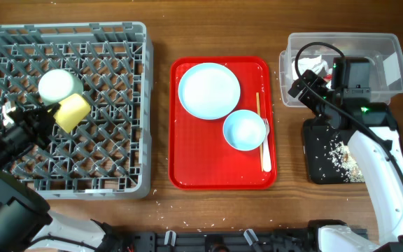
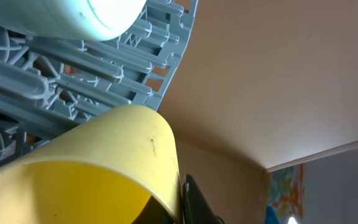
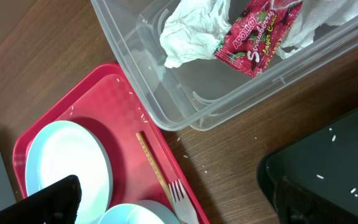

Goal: Sort waste into correct bins and load items into the dishwasher rack
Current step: 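Carry the yellow cup left and lower it into the dish rack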

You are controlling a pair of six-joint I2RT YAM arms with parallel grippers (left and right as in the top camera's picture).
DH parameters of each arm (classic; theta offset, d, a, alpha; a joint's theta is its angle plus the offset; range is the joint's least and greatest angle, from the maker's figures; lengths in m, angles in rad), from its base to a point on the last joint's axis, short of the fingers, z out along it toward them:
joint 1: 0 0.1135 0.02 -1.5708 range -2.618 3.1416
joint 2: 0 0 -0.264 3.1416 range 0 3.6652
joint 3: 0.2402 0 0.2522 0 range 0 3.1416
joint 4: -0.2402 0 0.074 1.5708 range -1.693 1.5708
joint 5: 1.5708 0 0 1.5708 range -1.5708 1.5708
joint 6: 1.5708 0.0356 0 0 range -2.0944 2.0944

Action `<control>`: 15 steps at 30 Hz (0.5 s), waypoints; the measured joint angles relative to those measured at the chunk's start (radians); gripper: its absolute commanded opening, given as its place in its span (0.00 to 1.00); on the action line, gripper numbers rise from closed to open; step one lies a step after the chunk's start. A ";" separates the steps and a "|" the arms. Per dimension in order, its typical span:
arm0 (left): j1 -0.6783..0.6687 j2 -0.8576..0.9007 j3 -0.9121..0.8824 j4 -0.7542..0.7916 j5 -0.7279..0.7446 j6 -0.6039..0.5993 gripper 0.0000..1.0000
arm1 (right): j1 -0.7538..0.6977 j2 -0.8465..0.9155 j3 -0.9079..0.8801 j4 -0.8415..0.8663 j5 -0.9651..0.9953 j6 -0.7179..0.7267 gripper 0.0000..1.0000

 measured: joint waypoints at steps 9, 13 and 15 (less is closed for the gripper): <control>0.000 0.002 -0.012 0.095 0.014 0.000 0.04 | 0.000 0.000 0.000 0.000 0.000 0.000 1.00; 0.002 0.002 -0.060 0.174 0.055 0.000 0.04 | 0.000 0.000 0.000 0.000 0.000 0.000 1.00; 0.002 0.002 -0.074 0.184 0.071 0.000 0.04 | 0.000 0.000 0.000 0.000 0.000 0.000 1.00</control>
